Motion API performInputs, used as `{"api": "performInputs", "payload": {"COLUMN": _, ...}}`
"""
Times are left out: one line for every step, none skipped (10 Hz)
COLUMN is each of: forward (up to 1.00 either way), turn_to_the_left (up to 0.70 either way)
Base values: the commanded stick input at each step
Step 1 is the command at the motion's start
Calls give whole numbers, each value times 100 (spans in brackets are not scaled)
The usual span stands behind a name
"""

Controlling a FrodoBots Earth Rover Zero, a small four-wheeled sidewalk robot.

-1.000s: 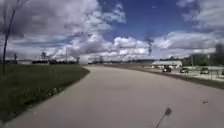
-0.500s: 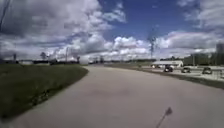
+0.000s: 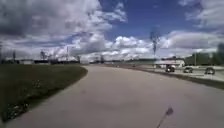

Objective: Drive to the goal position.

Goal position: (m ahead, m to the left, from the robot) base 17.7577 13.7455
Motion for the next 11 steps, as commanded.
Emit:
{"api": "performInputs", "payload": {"forward": 100, "turn_to_the_left": 0}}
{"api": "performInputs", "payload": {"forward": 100, "turn_to_the_left": 0}}
{"api": "performInputs", "payload": {"forward": 100, "turn_to_the_left": 0}}
{"api": "performInputs", "payload": {"forward": 100, "turn_to_the_left": 0}}
{"api": "performInputs", "payload": {"forward": 100, "turn_to_the_left": 0}}
{"api": "performInputs", "payload": {"forward": 100, "turn_to_the_left": 0}}
{"api": "performInputs", "payload": {"forward": 100, "turn_to_the_left": 0}}
{"api": "performInputs", "payload": {"forward": 100, "turn_to_the_left": 0}}
{"api": "performInputs", "payload": {"forward": 100, "turn_to_the_left": 0}}
{"api": "performInputs", "payload": {"forward": 100, "turn_to_the_left": 0}}
{"api": "performInputs", "payload": {"forward": 100, "turn_to_the_left": 0}}
